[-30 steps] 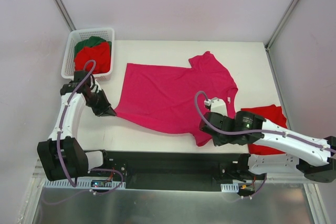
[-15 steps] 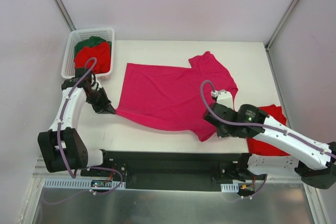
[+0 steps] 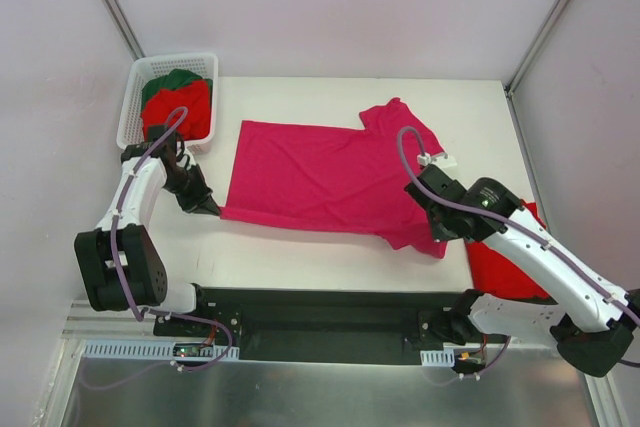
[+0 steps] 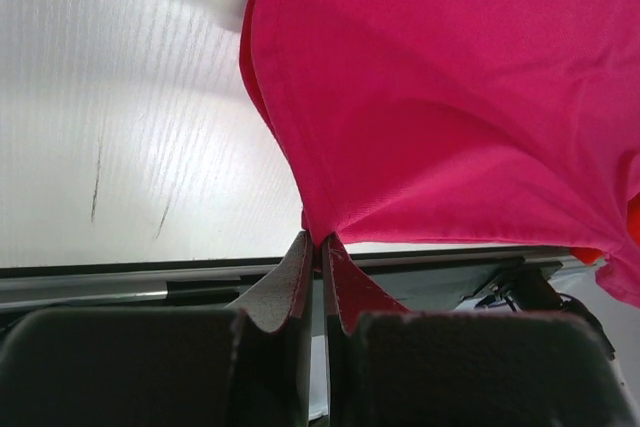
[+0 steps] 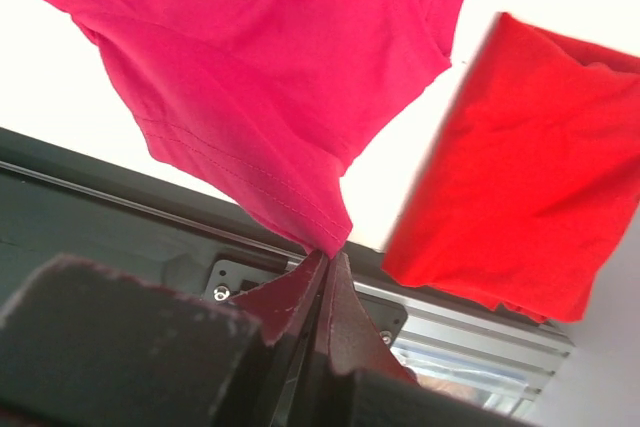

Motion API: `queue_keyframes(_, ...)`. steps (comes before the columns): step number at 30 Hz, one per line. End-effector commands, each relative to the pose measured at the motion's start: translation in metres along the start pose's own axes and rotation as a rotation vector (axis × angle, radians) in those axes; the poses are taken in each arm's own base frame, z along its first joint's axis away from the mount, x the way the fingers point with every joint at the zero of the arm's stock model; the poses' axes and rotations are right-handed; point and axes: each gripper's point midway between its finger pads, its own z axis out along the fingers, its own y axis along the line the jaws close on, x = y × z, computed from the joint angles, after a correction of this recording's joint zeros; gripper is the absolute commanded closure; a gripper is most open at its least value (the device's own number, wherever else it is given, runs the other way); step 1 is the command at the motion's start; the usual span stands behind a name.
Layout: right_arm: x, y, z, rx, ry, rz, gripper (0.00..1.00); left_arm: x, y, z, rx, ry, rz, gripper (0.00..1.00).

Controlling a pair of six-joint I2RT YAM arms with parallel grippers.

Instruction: Fold and stack the t-shirts

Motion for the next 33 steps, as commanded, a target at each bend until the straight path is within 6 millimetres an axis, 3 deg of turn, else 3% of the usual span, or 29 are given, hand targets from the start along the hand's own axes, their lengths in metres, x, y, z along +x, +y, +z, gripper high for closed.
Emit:
queue_keyframes(1, 0.024, -0.037, -0.017, 0.092, 0.13, -0.152, 0.99, -0.007, 0.001, -0.002, -0.028, -0.014, 0.05, 1.0)
queue_keyframes(15, -0.003, -0.041, -0.023, 0.088, 0.104, -0.119, 0.99, -0.012, -0.005, 0.006, -0.057, 0.012, 0.092, 1.0)
queue_keyframes(33, -0.009, -0.049, -0.022, 0.095, 0.133, -0.114, 0.99, -0.032, -0.012, 0.003, -0.077, 0.001, 0.112, 1.0)
